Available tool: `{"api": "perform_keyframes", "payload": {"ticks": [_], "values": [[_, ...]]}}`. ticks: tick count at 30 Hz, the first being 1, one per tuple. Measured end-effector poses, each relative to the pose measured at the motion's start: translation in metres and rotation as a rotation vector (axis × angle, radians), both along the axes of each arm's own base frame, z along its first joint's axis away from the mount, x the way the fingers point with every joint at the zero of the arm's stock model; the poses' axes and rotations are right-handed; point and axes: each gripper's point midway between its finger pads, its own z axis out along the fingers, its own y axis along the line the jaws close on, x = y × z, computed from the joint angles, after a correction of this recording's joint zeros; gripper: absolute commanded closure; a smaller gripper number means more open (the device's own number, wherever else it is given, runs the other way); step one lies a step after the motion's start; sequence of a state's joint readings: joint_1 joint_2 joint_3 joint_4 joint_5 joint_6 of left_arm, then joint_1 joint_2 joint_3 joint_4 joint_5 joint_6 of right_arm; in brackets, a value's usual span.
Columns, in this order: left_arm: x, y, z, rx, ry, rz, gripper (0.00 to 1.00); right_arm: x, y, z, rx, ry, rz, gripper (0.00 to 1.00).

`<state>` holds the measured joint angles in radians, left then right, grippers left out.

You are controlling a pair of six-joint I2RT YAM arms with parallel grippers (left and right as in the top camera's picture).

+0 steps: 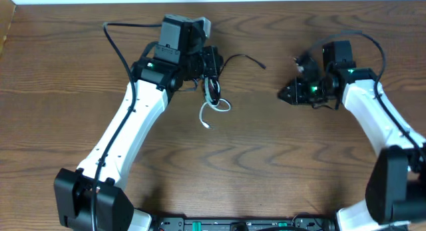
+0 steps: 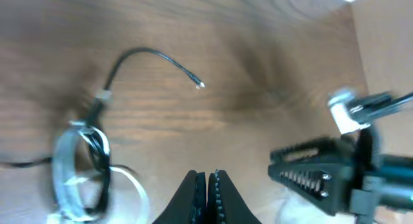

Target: Untangle cables

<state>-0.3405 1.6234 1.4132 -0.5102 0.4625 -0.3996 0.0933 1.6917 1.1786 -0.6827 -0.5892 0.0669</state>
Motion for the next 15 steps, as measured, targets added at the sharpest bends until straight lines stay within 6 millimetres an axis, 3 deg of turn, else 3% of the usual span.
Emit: {"api": "perform_keyframes", "payload": {"ticks": [4, 5, 9, 15], "values": [[-0.016, -0.005, -0.01, 0.02, 0.062, -0.03, 0.92, 0.003, 0.018, 0.027, 0.059, -0.082, 0.03, 0.61], [-0.019, -0.003, -0.014, 0.034, 0.08, -0.027, 0.92, 0.003, 0.018, 0.028, 0.058, -0.074, 0.018, 0.6], [-0.023, 0.016, -0.031, 0.141, 0.121, 0.026, 0.72, 0.003, 0.004, 0.019, 0.018, -0.01, -0.083, 0.56], [-0.009, 0.048, -0.063, 0.314, 0.134, 0.105, 0.66, 0.004, -0.014, 0.012, -0.028, 0.036, -0.17, 0.53]]}}
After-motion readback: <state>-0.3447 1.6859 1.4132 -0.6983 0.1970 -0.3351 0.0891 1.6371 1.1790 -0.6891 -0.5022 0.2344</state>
